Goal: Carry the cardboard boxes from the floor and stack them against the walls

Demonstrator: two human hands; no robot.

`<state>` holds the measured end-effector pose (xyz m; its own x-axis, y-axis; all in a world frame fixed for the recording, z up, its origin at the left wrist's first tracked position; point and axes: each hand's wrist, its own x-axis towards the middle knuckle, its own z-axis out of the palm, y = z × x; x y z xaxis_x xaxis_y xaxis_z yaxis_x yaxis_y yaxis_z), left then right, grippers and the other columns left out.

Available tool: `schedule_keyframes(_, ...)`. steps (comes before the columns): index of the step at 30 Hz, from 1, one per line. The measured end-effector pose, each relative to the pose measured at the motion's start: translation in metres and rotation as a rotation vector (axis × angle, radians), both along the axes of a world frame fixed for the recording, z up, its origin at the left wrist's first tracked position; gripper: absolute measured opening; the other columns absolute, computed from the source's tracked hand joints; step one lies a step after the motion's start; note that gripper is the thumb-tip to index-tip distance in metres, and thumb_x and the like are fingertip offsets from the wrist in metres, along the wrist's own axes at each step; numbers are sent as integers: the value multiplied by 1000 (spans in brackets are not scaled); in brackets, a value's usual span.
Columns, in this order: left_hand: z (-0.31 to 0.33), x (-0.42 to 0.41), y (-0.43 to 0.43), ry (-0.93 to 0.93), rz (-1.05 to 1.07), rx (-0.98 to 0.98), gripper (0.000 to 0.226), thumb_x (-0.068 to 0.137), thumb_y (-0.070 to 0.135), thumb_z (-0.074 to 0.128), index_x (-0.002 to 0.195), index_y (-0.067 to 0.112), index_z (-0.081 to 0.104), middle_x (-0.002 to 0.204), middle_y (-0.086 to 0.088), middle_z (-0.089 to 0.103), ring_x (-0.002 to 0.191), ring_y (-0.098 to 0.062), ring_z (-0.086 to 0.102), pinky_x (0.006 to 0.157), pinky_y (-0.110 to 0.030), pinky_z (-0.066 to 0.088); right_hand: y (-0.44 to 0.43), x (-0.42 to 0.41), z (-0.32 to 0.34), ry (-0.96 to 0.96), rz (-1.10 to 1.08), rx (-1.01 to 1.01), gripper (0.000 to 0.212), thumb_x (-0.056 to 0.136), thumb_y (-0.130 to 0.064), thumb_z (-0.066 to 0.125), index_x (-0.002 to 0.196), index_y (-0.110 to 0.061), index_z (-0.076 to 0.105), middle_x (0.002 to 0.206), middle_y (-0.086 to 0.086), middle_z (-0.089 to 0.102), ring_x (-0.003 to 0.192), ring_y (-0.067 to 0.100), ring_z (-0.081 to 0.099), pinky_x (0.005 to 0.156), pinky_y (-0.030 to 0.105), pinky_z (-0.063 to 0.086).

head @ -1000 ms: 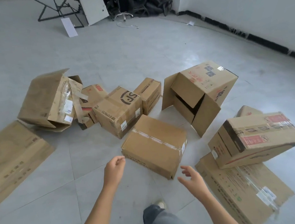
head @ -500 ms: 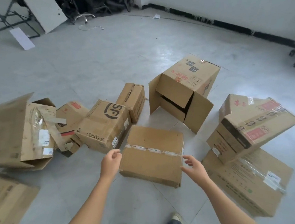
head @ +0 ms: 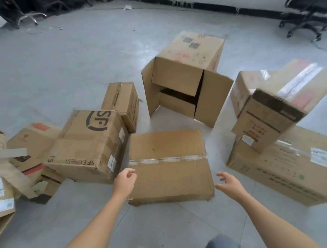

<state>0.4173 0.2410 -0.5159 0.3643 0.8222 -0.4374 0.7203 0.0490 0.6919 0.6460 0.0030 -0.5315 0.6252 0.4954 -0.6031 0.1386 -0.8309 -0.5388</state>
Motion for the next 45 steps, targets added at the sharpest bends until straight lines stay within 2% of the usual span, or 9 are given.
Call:
schedule_keyframes(8, -228, 8, 48, 25, 40, 75, 25, 91, 8, 52, 114, 0, 61, 114, -17, 63, 108, -31, 55, 86, -31, 41, 22, 39, -209, -85, -38, -17, 55, 85, -11, 63, 135, -5, 41, 137, 17, 44, 127, 27, 42, 99, 34, 37)
schedule_keyframes(15, -315, -23, 66, 135, 71, 70, 44, 90, 14, 54, 133, 7, 48, 136, -18, 46, 123, -34, 43, 97, -43, 42, 10, 47, -284, -46, -113, -8, 77, 81, -14, 70, 144, -8, 27, 142, 19, 37, 128, 32, 40, 102, 39, 38)
schedule_keyframes(21, -324, -26, 65, 284, 136, 115, 69, 84, 24, 64, 144, 11, 32, 144, -16, 37, 129, -37, 30, 102, -48, 33, 19, 42, -309, 62, -199, 32, 78, 80, -8, 69, 142, -4, 23, 138, 14, 39, 121, 29, 44, 90, 34, 43)
schedule_keyframes(24, -346, -36, 71, 142, 251, -102, 86, 75, 43, 68, 144, 12, 28, 142, -15, 41, 126, -38, 40, 104, -51, 36, 17, 42, -319, 91, -263, 75, 76, 80, -8, 70, 141, -4, 25, 137, 14, 42, 120, 29, 46, 93, 36, 44)
schedule_keyframes(27, -359, -48, 64, 38, 356, -236, 77, 85, 40, 65, 143, 6, 28, 141, -16, 43, 127, -35, 43, 104, -49, 38, 9, 40, -324, 100, -282, 73, 73, 80, -9, 70, 139, -3, 28, 134, 14, 44, 118, 29, 47, 95, 35, 43)
schedule_keyframes(31, -353, -46, 59, -97, 391, -252, 54, 90, 22, 62, 134, 1, 41, 132, -17, 51, 122, -33, 47, 97, -41, 37, 7, 38, -319, 110, -324, 102, 65, 82, -9, 69, 134, 0, 31, 130, 15, 45, 104, 23, 46, 85, 31, 42)
schedule_keyframes(36, -331, -42, 49, -206, 399, -217, 44, 90, 14, 60, 129, 1, 45, 117, -12, 55, 105, -27, 50, 90, -37, 37, 10, 39, -302, 99, -388, 168, 58, 83, -6, 65, 133, 0, 35, 117, 10, 47, 97, 23, 46, 58, 22, 36)
schedule_keyframes(42, -279, -38, 50, -338, 433, -81, 28, 90, 10, 58, 117, 6, 53, 106, -11, 58, 97, -24, 51, 82, -33, 38, 15, 44, -255, 10, -469, 380, 43, 84, -7, 61, 124, -2, 46, 101, 6, 50, 87, 21, 48, 68, 29, 40)
schedule_keyframes(45, -246, -35, 59, -413, 463, -44, 28, 89, 19, 60, 114, 11, 53, 111, -8, 61, 108, -27, 55, 95, -41, 44, 23, 56, -219, -37, -450, 471, 26, 85, -13, 63, 102, 5, 55, 86, 7, 50, 78, 20, 45, 61, 29, 36)
